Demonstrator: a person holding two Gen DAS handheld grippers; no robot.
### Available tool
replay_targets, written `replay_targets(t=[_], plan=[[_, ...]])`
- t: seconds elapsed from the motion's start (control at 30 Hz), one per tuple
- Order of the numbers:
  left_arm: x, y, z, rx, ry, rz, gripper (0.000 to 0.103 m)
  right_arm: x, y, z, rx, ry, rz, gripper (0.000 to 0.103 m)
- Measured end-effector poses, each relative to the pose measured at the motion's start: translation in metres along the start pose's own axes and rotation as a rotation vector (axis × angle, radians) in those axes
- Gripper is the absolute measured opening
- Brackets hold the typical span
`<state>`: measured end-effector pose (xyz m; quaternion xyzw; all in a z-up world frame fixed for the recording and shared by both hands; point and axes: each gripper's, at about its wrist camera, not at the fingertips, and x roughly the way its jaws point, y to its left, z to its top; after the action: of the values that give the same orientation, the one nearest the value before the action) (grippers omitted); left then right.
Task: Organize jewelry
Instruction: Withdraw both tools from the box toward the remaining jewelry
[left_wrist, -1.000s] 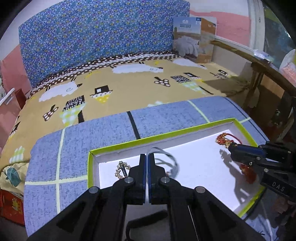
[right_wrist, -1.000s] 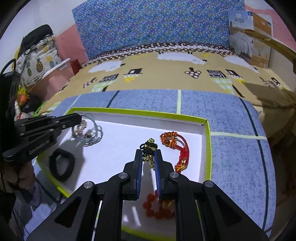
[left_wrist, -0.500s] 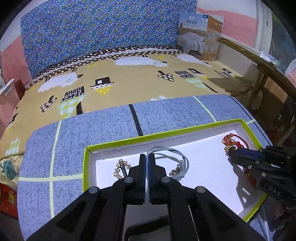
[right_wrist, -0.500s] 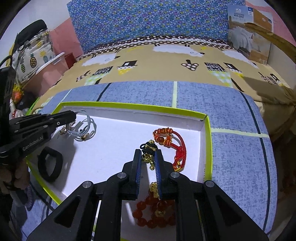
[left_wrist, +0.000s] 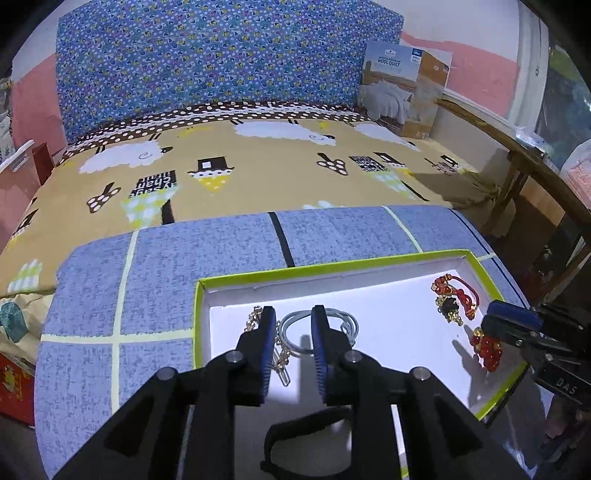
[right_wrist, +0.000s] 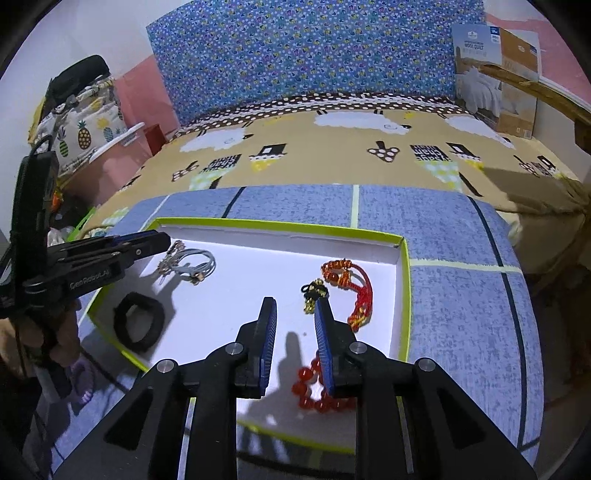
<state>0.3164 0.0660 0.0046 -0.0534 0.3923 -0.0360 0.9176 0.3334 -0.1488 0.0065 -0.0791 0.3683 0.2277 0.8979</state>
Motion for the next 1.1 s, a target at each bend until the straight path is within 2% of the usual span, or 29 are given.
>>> replay_targets(t=[0.2, 0.3, 0.47, 0.63, 0.87, 1.1], plan=[[-0.027, -0.005, -0.013, 0.024, -0.05, 0.009, 0.021, -0.027, 0.002, -0.013, -0.004, -0.035, 0.01, 0.022], [-0.048, -0.01, -0.024, 0.025, -0.088, -0.009, 0.02, -0.044, 0.003, -0.022, -0.006, -0.058, 0.014, 0.022], [-0.081, -0.014, -0.047, -0.007, -0.134, -0.046, 0.021, -0.075, 0.012, -0.046, -0.028, -0.089, 0.028, 0.022], [-0.114, -0.023, -0.075, -0.007, -0.179, -0.048, 0.02, -0.102, 0.024, -0.074, -0.049, -0.108, 0.034, 0.022], [-0.151, -0.04, -0.114, 0.021, -0.195, -0.058, 0.02, -0.135, 0.036, -0.108, -0.048, -0.136, 0.043, 0.022], [-0.172, -0.05, -0.146, 0.045, -0.193, -0.06, 0.02, -0.151, 0.051, -0.136, -0.068, -0.138, 0.045, 0.022]])
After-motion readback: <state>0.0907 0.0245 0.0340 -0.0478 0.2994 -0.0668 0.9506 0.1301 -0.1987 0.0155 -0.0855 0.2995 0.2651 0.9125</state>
